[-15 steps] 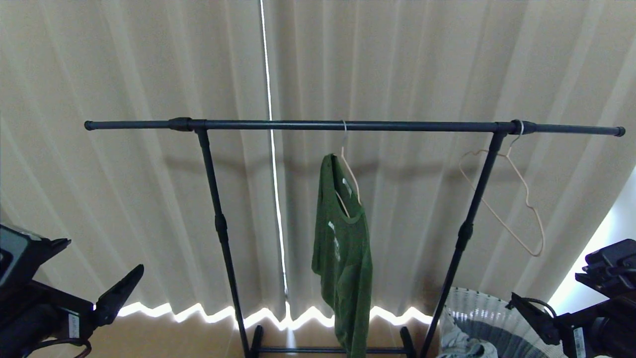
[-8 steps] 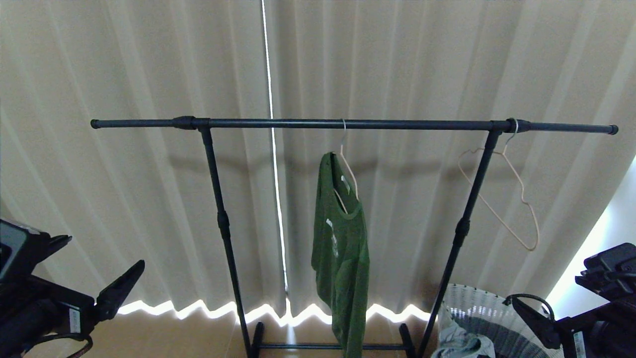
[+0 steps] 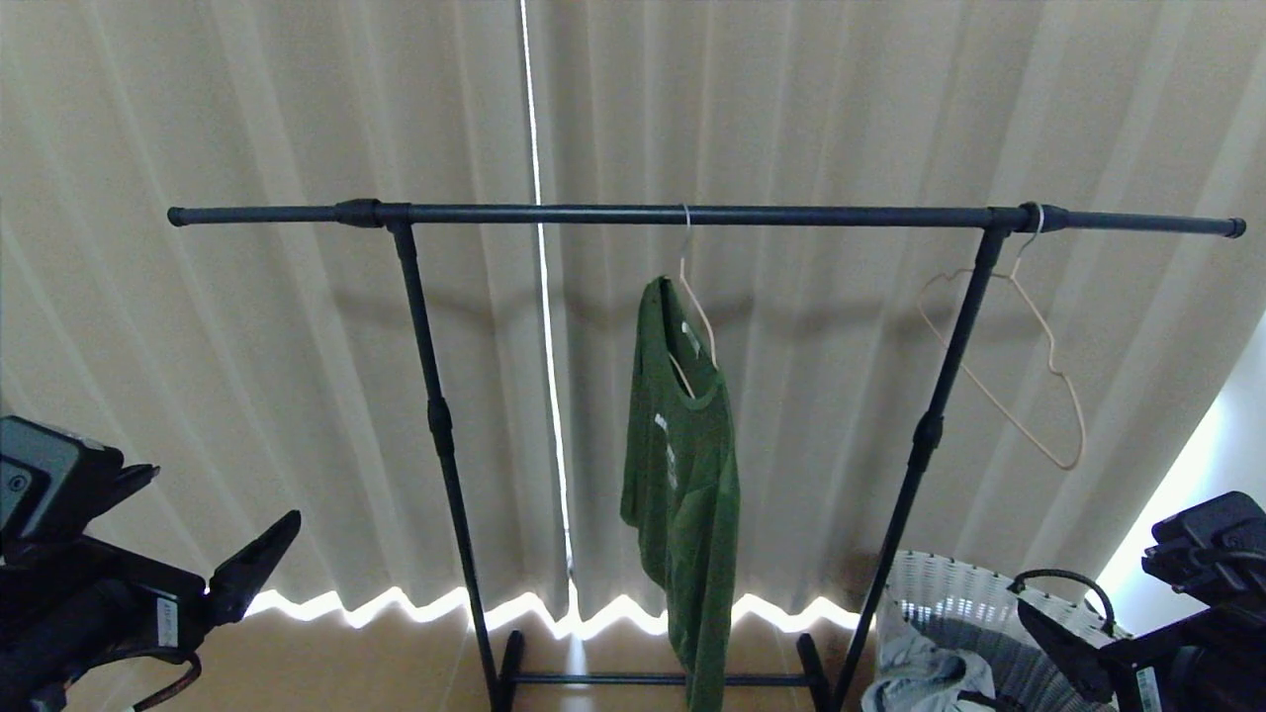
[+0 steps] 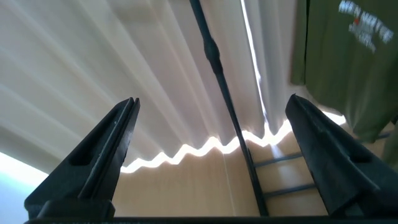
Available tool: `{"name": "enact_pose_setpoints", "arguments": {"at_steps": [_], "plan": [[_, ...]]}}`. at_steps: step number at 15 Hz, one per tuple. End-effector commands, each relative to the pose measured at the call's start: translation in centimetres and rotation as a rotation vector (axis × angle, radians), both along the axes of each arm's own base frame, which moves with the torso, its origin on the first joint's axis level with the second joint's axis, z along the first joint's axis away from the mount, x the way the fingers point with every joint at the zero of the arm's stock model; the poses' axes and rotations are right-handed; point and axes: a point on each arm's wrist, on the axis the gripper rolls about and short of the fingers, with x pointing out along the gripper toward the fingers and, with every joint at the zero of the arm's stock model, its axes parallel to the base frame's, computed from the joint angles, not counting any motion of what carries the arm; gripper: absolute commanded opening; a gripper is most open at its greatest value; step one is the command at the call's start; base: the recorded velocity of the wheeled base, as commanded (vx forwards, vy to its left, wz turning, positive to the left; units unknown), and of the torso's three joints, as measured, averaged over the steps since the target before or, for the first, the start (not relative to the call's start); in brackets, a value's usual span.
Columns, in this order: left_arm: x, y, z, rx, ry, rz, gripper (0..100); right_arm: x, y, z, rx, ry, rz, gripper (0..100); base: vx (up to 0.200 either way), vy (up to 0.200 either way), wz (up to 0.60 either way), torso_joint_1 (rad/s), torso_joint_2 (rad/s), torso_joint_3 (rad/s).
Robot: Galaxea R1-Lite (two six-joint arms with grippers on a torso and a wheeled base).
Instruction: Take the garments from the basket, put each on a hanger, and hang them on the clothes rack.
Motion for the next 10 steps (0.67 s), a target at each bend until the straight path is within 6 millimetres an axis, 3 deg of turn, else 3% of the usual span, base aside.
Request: {"name": "enact_pose_setpoints", "arguments": {"at_steps": [1,10], "plan": [[0.1,-0.02,-0.13,0.003,0.007,0.0,100,0.22,0.11,-0.41,-0.012,0.024,-0.001,100,0.0,0.0,0.0,-0.237,0.48,0.242],[-0.01,-0.02,-0.16,0.009,0.005,-0.003,100,0.09,0.05,-0.24,-0.007,0.012,0.0,100,0.0,0.0,0.0,-0.229,0.49,0.267]]}}
